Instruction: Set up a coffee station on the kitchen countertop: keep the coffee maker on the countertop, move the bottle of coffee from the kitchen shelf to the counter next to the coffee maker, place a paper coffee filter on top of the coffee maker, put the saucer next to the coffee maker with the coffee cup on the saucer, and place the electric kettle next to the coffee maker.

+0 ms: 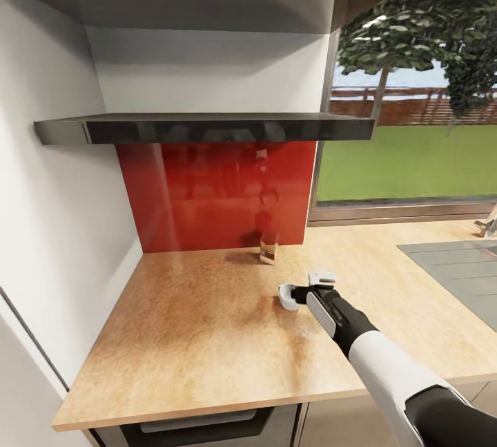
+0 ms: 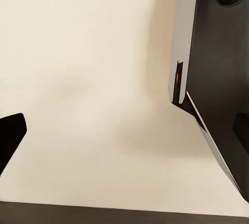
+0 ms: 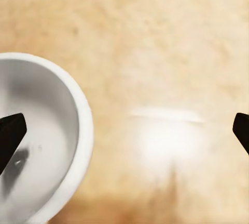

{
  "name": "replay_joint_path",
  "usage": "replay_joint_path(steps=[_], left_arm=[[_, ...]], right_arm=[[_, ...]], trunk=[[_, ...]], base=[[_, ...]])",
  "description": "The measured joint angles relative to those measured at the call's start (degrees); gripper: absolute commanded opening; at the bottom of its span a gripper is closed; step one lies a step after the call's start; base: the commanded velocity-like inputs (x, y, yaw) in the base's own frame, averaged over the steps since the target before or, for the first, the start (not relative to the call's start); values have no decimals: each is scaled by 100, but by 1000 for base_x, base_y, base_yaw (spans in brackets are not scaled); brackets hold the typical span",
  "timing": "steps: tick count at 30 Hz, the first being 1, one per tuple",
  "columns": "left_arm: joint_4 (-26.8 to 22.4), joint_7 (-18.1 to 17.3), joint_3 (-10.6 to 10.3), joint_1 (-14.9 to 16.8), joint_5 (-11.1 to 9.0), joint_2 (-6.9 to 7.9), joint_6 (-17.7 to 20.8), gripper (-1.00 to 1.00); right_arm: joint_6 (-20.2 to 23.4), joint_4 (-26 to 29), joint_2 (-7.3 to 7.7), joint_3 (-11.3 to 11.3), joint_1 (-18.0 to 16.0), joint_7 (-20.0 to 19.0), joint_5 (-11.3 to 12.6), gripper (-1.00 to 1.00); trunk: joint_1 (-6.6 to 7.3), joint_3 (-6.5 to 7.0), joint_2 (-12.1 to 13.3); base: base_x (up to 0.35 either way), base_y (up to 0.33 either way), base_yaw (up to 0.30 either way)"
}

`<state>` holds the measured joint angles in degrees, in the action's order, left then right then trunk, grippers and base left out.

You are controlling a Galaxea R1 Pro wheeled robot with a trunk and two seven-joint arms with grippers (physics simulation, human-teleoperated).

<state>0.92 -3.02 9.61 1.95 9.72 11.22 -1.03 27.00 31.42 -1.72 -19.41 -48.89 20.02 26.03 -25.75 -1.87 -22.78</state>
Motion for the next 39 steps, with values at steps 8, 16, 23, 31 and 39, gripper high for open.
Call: replay_joint_path(steps=[8, 16, 23, 31, 39], left_arm=[[1, 0, 0, 0, 0, 0, 0, 100], [3, 0, 0, 0, -1, 0, 0, 100], [3, 0, 0, 0, -2, 0, 0, 100], [0, 0, 0, 0, -1, -6, -8, 100], [1, 0, 1, -1, -5, -9, -8, 100]], right_arm=[[-8, -76, -44, 1, 3, 0, -1, 100], [-9, -176, -61, 3, 7, 0, -6, 100], [-9, -202, -62, 3, 8, -58, -9, 100], [-9, -210, -62, 7, 8, -390, -24, -100], [14, -228, -59, 7, 3, -496, -193, -100]], trunk=[[0, 0, 0], [0, 0, 0], [0, 0, 0], [0, 0, 0], [1, 2, -4]], base=[[0, 0, 0], [0, 0, 0], [0, 0, 0], [0, 0, 0], [0, 0, 0]])
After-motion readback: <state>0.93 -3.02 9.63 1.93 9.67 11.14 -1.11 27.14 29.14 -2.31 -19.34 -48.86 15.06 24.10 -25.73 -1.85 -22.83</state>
